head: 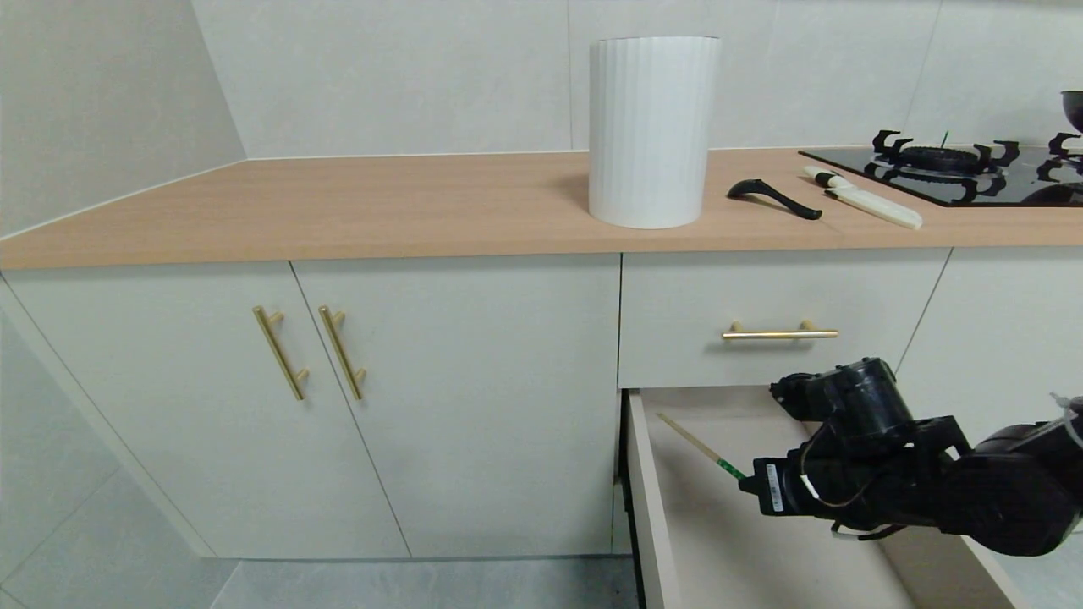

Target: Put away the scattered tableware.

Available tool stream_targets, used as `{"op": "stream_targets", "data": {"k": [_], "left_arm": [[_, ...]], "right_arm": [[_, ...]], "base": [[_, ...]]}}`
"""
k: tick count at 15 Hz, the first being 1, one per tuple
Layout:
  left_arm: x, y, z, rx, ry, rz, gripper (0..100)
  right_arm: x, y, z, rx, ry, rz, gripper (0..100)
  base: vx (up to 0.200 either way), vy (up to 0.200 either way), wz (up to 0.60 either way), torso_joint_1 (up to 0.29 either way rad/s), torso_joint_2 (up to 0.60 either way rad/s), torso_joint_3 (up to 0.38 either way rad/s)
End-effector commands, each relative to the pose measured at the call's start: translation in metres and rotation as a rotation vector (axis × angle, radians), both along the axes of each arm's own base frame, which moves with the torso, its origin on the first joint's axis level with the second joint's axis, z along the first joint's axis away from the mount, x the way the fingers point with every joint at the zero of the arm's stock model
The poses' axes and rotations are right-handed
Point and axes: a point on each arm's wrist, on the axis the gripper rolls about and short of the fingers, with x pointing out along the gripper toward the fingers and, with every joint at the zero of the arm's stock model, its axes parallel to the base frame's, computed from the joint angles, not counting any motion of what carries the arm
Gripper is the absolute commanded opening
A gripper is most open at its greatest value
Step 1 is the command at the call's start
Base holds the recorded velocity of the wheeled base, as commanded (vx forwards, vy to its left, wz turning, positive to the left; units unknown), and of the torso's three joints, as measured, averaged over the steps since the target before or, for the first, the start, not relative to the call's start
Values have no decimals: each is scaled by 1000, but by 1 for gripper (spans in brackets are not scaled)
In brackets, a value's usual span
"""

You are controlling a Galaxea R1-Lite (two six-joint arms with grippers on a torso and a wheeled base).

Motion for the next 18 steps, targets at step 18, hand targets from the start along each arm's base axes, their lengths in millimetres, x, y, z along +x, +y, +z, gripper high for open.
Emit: {"op": "stream_targets", "data": {"k": [18], "left_arm": [[0, 0, 0, 0, 1, 0, 100]], "right_arm": [[23, 36, -117, -195, 236, -65, 0]], "base": [[0, 0, 0, 0, 0, 0]]}}
